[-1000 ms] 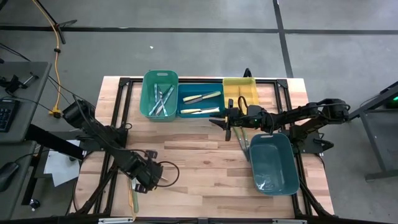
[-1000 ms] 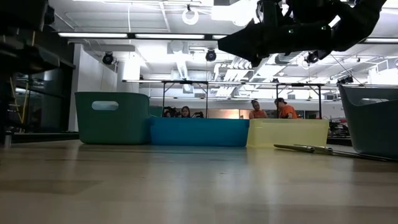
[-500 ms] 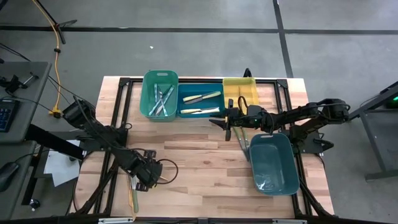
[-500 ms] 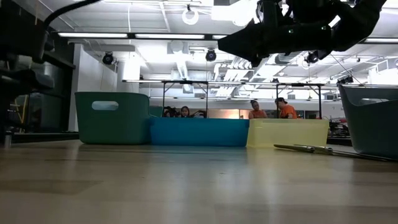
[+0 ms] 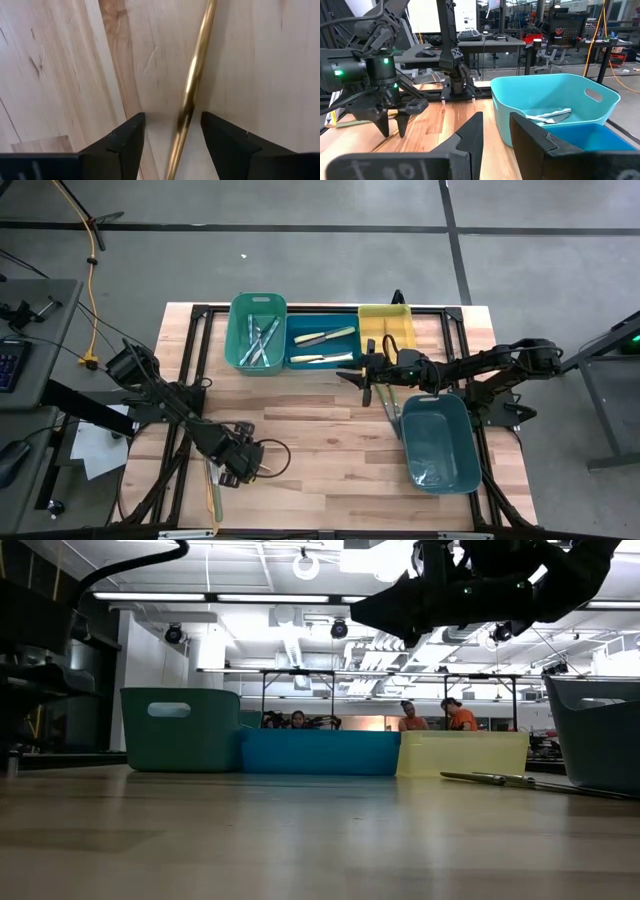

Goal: Sort silverware by color (type)
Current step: Put the gold knife into the yellow bin

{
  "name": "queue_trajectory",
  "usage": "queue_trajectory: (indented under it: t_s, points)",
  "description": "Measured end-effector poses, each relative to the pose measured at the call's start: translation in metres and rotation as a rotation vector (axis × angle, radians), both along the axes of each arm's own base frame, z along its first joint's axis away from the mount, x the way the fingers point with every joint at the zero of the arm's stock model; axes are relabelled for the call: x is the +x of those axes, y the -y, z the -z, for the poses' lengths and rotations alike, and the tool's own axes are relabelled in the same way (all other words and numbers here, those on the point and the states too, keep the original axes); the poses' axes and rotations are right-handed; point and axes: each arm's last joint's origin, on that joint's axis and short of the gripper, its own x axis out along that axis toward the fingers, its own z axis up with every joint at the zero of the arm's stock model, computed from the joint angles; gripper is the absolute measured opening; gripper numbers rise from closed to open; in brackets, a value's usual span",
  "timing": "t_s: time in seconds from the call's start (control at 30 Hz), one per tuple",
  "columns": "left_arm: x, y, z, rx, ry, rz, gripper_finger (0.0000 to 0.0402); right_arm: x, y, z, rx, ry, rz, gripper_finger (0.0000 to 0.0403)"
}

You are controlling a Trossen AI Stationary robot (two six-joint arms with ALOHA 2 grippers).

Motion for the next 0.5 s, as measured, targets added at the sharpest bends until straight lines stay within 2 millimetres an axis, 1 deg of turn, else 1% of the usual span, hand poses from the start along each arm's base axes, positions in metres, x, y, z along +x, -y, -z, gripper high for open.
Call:
queue_trajectory:
  t_s: [0.07,0.13,0.23,0.4,0.43,0.5]
  points:
    - [-0.0004,-0.001,0.0003,0.015,-0.003,0.001,0.0181,0.0,0.0,0.0004,0.0,-0.005,0.0,0.0091]
    - [-0.0003,-0.0013,-0.0003,0.021,-0.005,0.004,0.0163,0.0,0.0,0.0007,0.001,-0.008,0.0,0.0091]
    - [-0.0003,-0.0016,-0.0002,0.024,-0.007,0.003,0.012,0.0,-0.0001,0.0011,0.001,-0.011,0.0,0.0091]
    - [-0.0004,-0.0028,0.0,0.04,-0.007,0.0,0.0027,0.0,0.0,0.0011,0.001,-0.012,0.0,0.0091]
    - [-0.0004,-0.0029,0.0,0.042,-0.006,0.0,0.0017,0.0,0.0,0.0011,0.001,-0.012,0.0,0.0091]
    - [-0.0005,-0.003,0.0,0.044,-0.006,0.0,0.0014,0.0,-0.0001,0.0011,0.002,-0.012,0.0,0.0091]
